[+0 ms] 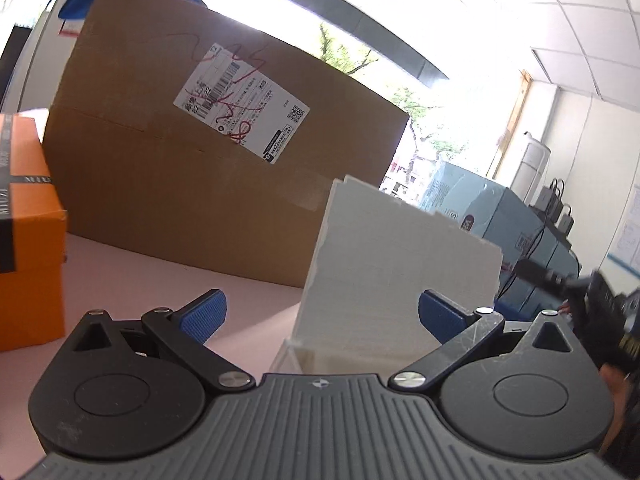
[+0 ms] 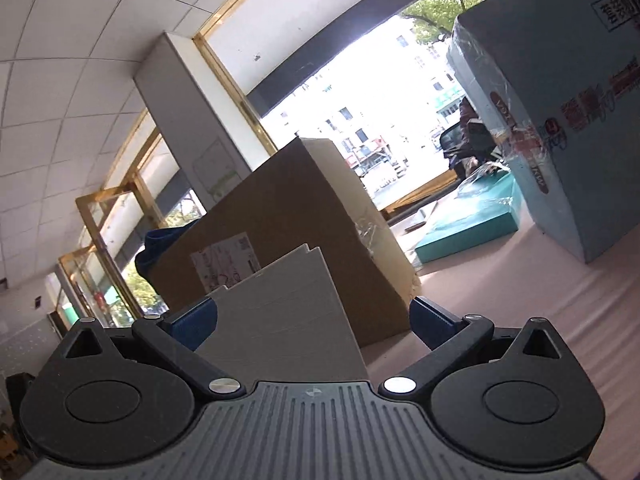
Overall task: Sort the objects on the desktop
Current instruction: 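Push the raised white lid down over the box with both grippers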
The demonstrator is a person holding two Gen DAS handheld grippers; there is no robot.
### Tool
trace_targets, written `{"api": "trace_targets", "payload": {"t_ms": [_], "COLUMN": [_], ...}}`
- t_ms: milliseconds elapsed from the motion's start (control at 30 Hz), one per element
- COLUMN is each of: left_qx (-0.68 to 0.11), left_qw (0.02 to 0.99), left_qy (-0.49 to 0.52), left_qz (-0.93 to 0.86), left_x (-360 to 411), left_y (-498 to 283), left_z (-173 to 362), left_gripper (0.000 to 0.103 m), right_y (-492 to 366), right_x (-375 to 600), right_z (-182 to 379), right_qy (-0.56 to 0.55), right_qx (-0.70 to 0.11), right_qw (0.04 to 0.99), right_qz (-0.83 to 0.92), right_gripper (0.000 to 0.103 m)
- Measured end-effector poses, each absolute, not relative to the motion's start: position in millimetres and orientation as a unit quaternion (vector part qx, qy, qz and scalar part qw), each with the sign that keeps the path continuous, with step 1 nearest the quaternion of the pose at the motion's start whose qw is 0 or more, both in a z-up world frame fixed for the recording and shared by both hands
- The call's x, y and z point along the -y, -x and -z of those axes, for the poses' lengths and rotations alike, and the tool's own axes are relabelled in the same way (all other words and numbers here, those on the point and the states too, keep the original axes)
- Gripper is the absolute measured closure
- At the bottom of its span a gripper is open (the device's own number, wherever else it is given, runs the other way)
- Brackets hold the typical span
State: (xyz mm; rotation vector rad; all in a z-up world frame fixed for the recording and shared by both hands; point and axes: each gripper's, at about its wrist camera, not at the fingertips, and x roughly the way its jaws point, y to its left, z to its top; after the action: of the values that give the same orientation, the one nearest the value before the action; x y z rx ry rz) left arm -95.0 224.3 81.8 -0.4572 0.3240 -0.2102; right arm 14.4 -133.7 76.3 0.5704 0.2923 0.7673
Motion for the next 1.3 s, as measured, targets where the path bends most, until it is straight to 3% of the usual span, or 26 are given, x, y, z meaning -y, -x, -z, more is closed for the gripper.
{"api": "trace_targets", "payload": {"t_ms": [233, 367, 433, 567, 667, 867, 1300], "left_qx": [-0.172, -0.175, -0.174, -0.180, -0.177, -0.167, -0.146], "left_qw": [0.948, 0.945, 0.942, 0.927, 0.924, 0.932, 0.955], "left_qy": [0.247, 0.243, 0.247, 0.294, 0.305, 0.288, 0.205], "left_qz": [0.105, 0.130, 0.143, 0.150, 0.150, 0.146, 0.158], "left_x": [-213, -210, -211, -220, -223, -221, -206], "left_y": [69, 66, 68, 64, 64, 69, 90], "left_z": [-91, -91, -89, -80, -78, -79, -82], "left_gripper": [0.000, 0.001, 0.002, 0.016, 0.027, 0.037, 0.034], "right_y": [-31, -35, -35, -29, -21, -20, 2], "right_x": [143, 144, 143, 138, 136, 139, 144], "right_z": [-72, -67, -66, -68, -71, -68, -80], "right_qy": [-0.278, -0.289, -0.293, -0.291, -0.281, -0.293, -0.272], "right_qx": [-0.156, -0.176, -0.182, -0.173, -0.163, -0.150, -0.110], "right_qw": [0.862, 0.851, 0.845, 0.840, 0.845, 0.846, 0.850], "right_qz": [-0.394, -0.401, -0.408, -0.425, -0.424, -0.419, -0.437], "right_gripper": [0.003, 0.019, 0.021, 0.035, 0.035, 0.040, 0.040]}}
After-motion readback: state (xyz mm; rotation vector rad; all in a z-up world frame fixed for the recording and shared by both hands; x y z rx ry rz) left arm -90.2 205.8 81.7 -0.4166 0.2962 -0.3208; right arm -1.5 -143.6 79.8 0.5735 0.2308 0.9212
